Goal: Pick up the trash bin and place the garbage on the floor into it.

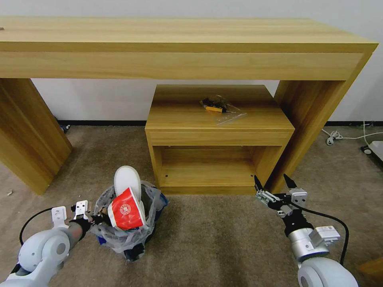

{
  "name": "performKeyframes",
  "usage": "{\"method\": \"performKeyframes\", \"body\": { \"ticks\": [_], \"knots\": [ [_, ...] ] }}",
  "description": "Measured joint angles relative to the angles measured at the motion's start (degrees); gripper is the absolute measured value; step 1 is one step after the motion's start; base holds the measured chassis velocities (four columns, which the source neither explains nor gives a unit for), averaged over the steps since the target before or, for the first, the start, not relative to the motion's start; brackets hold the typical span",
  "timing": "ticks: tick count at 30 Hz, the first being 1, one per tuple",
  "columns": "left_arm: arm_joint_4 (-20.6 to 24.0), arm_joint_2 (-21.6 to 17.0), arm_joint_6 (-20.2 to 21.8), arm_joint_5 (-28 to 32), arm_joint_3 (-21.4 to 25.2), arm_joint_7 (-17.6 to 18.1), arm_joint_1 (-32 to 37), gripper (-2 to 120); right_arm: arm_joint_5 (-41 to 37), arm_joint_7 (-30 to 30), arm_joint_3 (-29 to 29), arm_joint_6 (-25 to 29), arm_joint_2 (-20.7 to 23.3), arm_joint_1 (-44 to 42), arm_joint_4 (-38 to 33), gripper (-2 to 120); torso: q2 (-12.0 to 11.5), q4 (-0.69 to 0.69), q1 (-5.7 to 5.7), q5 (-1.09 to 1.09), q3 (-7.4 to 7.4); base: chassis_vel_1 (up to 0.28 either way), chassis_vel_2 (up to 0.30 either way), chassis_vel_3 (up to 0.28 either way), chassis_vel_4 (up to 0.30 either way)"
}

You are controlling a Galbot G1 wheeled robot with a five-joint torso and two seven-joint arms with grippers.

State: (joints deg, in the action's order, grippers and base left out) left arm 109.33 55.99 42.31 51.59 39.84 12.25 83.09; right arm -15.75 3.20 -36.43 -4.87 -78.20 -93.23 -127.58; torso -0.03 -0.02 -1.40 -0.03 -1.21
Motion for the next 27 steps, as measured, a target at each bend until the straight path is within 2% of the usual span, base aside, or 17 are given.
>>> {"method": "performKeyframes", "body": {
  "ticks": [2,7,8,10,14,17,18,20,27],
  "knots": [
    [0.0,0.0,0.0,0.0,0.0,0.0,0.0,30,-0.1,0.0,0.1,-0.1,0.0,0.1,0.1,100,0.0,0.0,0.0,0.0,0.0,0.0,0.0,0.0,0.0],
    [0.0,-0.1,0.0,0.0,0.2,-0.1,0.0,41,-0.3,-0.1,0.2,-0.2,0.1,0.3,0.2,100,0.0,0.0,0.0,0.0,0.0,0.0,0.0,0.0,0.0],
    [0.0,-0.2,0.0,0.0,0.4,-0.3,0.2,50,-0.3,-0.2,0.3,-0.3,0.1,0.4,0.2,100,0.0,0.0,0.0,0.01,0.0,0.0,0.0,0.0,0.0],
    [0.1,-0.3,0.0,0.1,0.7,-0.4,0.3,57,-0.3,-0.3,0.5,-0.4,0.1,0.5,0.3,100,0.0,0.0,0.0,0.01,0.0,0.0,0.0,0.0,0.0],
    [0.3,-0.5,0.0,0.1,1.0,-0.5,0.5,65,-0.3,-0.6,0.7,-0.5,0.1,0.7,0.4,100,0.0,0.0,0.0,0.02,0.0,0.0,0.0,0.0,0.0],
    [0.6,-0.7,-0.1,0.2,1.7,-0.8,0.8,85,-0.3,-1.1,1.3,-0.8,0.1,1.3,0.6,100,0.0,0.0,0.0,0.02,0.0,0.0,0.0,0.0,0.0],
    [0.6,-0.7,-0.1,0.2,1.7,-0.8,0.8,85,-0.3,-1.1,1.3,-0.8,0.1,1.3,0.6,100,0.0,0.0,0.0,0.02,0.0,0.0,0.0,0.0,0.0],
    [1.1,-1.0,-0.1,0.3,2.2,-1.0,1.2,95,-0.4,-1.2,1.6,-1.0,0.2,1.6,0.6,100,0.0,0.0,0.0,0.02,0.0,0.0,0.0,0.0,0.0],
    [2.7,-1.4,-0.1,0.5,3.4,-1.6,2.2,100,-0.7,-1.3,1.8,-1.1,0.2,1.9,0.9,100,0.0,0.0,0.0,0.02,0.0,0.0,0.0,0.0,0.0]
  ]
}}
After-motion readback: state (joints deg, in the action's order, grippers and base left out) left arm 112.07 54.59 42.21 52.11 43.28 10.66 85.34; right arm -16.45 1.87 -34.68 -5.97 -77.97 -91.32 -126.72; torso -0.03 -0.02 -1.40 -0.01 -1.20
